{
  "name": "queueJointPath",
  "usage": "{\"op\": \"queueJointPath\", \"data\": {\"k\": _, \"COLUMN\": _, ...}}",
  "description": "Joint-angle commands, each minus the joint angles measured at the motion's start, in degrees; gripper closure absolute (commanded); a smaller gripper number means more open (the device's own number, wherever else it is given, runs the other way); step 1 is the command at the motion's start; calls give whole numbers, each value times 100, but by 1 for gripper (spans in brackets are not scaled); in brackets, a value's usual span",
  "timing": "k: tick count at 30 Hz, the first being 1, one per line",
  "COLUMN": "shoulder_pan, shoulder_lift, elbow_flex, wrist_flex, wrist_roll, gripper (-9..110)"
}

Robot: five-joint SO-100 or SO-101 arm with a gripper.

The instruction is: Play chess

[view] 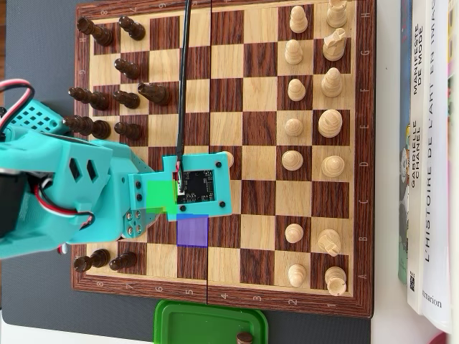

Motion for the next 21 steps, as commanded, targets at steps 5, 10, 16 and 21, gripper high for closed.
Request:
{"op": "queueJointPath", "data": {"k": 5, "shoulder_pan": 18, "shoulder_lift": 35, "elbow_flex": -79, "wrist_flex": -35, "wrist_roll": -26, "gripper": 89}}
{"op": "queueJointPath", "data": {"k": 10, "shoulder_pan": -9, "shoulder_lift": 35, "elbow_flex": -79, "wrist_flex": -35, "wrist_roll": -35, "gripper": 86}}
{"op": "queueJointPath", "data": {"k": 16, "shoulder_pan": -35, "shoulder_lift": 35, "elbow_flex": -79, "wrist_flex": -35, "wrist_roll": -35, "gripper": 85}}
{"op": "queueJointPath", "data": {"k": 21, "shoulder_pan": -53, "shoulder_lift": 237, "elbow_flex": -70, "wrist_flex": -26, "wrist_roll": -35, "gripper": 85}}
